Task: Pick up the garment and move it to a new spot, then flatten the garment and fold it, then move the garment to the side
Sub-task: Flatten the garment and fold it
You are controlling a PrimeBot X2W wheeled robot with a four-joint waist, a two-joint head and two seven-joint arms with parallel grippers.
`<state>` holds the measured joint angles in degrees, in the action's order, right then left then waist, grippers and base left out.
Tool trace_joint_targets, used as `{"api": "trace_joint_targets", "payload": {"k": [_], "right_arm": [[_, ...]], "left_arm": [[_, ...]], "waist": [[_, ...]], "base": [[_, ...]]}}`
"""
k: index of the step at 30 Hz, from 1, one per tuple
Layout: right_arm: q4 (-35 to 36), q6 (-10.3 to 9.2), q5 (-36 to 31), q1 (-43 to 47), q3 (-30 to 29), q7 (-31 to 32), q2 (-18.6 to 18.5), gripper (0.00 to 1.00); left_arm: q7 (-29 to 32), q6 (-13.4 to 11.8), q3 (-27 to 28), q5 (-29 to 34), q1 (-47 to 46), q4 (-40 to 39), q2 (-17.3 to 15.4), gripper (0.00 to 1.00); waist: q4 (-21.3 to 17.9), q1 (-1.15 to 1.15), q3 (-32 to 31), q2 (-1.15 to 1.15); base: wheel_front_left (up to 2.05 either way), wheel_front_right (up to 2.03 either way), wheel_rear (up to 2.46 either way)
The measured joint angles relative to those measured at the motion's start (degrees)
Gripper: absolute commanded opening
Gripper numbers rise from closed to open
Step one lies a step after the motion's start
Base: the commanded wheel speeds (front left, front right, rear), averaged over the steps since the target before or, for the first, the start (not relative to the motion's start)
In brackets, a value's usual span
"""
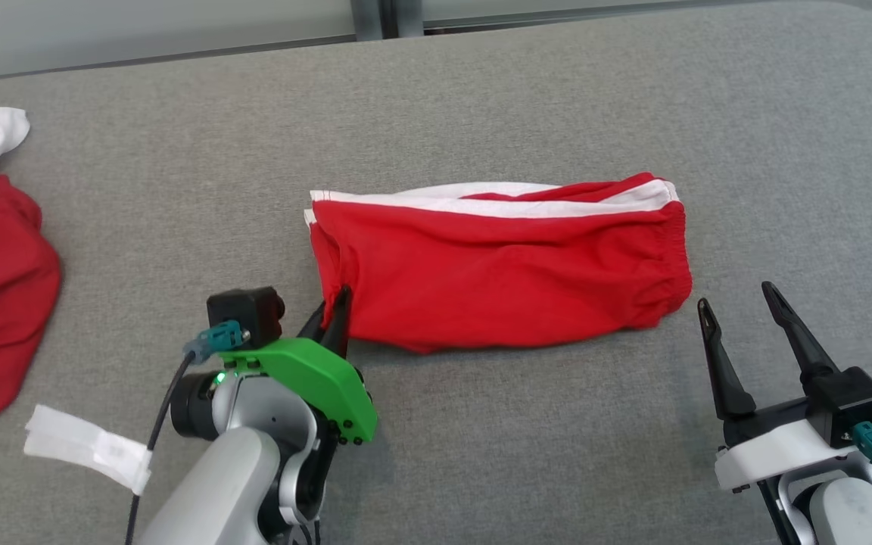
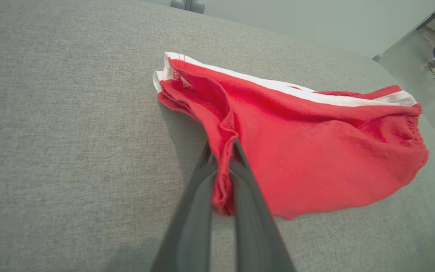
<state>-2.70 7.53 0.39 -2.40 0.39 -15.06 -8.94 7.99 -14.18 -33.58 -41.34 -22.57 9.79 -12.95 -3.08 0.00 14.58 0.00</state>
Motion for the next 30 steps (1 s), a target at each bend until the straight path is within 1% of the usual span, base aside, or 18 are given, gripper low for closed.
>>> {"api": "trace_joint_targets", "payload": {"k": [6,11,12,13,14,16,22,24,25,26,30], "right_arm": [[-0.46,0.0,0.03,0.55,0.63,0.0,-0.44,1.0],[-0.7,0.0,0.1,0.66,0.87,0.0,-0.45,1.0],[-0.74,0.0,0.11,0.66,0.98,0.0,-0.45,1.0],[-0.78,0.0,0.12,0.66,1.1,0.0,-0.49,1.0],[-0.8,0.0,0.2,0.66,1.23,0.0,-0.56,1.0],[-0.86,0.0,0.36,0.66,1.43,0.0,-0.63,1.0],[-0.21,0.0,1.12,1.22,0.54,0.0,-0.7,1.0],[0.02,0.0,2.81,2.0,-0.22,0.0,-0.6,1.0],[-0.08,0.0,3.5,2.31,0.52,0.0,-1.71,1.0],[-0.35,0.0,4.15,2.3,1.03,0.0,-2.46,1.0],[-3.15,0.0,6.48,0.91,3.15,0.03,-5.87,1.0]], "left_arm": [[-3.45,-2.23,-0.05,-0.43,5.17,-1.8,1.36,0.0],[-5.3,-2.33,-0.96,-0.08,7.42,-0.47,1.77,0.0],[-5.72,-2.34,-1.03,0.13,7.66,-0.08,1.86,0.18],[-6.26,-2.43,-1.12,0.33,7.82,0.26,1.9,0.47],[-6.99,-2.43,-1.21,0.89,7.83,0.58,1.88,1.0],[-8.22,-2.47,-1.45,1.77,7.87,1.3,1.7,1.0],[-15.28,-3.42,-1.32,5.44,9.5,1.72,0.13,1.0],[-17.68,-2.53,-1.43,6.14,10.51,1.35,-1.19,1.0],[-19.37,-2.88,-1.03,7.36,11.68,1.22,-2.9,1.0],[-20.24,-2.91,-0.63,8.16,12.17,1.01,-3.94,1.0],[-21.93,-2.89,0.67,9.34,14.52,-0.29,-6.16,1.0]], "waist": [[2.31,0.0,-1.49,0.0],[3.03,0.0,-2.35,0.0],[3.07,0.0,-2.44,0.0],[3.05,0.0,-2.48,0.0],[2.99,0.0,-2.52,0.0],[2.74,0.0,-2.64,0.0],[1.92,0.0,-4.09,0.0],[1.84,0.0,-4.98,0.0],[1.81,0.0,-5.9,0.0],[1.82,0.0,-6.3,0.0],[2.33,0.0,-7.42,0.0]], "base": [[0.0,0.0,0.0],[0.0,0.0,0.0],[0.0,0.0,0.0],[0.0,0.0,0.0],[0.0,0.0,0.0],[0.0,0.0,0.0],[0.0,0.0,0.0],[0.0,0.0,0.0],[0.0,0.0,0.0],[0.0,0.0,0.0],[0.0,0.0,0.0]]}}
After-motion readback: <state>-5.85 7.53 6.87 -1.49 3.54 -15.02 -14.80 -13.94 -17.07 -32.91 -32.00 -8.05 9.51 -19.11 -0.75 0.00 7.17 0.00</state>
